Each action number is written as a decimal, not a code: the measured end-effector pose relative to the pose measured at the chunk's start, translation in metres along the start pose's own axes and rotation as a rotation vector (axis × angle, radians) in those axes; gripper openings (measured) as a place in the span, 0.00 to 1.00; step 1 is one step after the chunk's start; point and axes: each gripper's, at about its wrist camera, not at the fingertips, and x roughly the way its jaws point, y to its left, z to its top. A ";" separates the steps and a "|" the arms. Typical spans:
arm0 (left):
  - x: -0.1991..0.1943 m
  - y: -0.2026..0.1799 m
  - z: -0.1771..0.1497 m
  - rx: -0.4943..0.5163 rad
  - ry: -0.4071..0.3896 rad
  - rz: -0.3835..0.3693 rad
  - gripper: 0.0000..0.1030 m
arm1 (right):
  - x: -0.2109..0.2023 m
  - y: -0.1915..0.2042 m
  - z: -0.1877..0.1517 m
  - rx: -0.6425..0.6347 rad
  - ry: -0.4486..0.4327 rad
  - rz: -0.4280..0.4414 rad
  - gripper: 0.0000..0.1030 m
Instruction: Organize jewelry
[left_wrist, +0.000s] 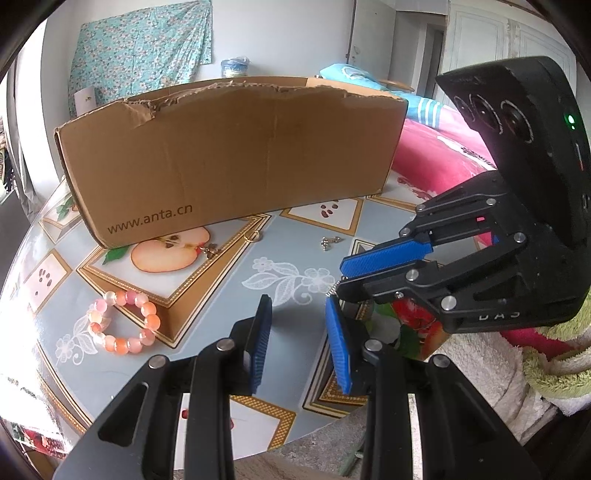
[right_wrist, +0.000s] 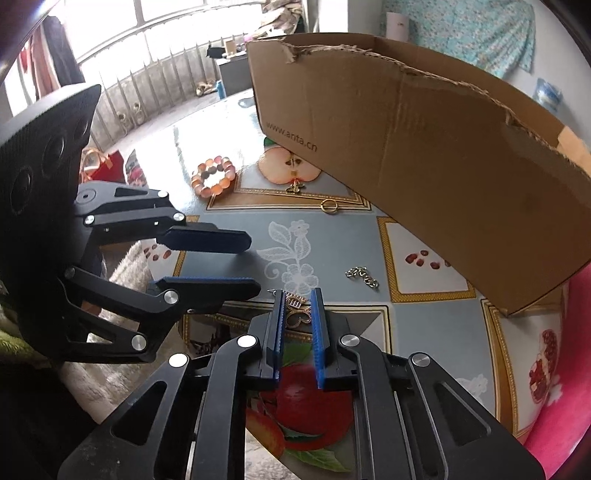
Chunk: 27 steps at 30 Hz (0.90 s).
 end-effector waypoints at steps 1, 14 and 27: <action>0.000 0.000 0.000 -0.001 0.000 -0.002 0.28 | -0.001 -0.002 0.000 0.014 -0.003 0.003 0.10; 0.011 -0.014 0.007 0.048 0.013 -0.023 0.28 | -0.016 -0.039 -0.009 0.215 -0.066 0.037 0.10; 0.027 -0.034 0.019 0.182 0.060 0.005 0.12 | -0.034 -0.056 -0.019 0.288 -0.127 0.066 0.10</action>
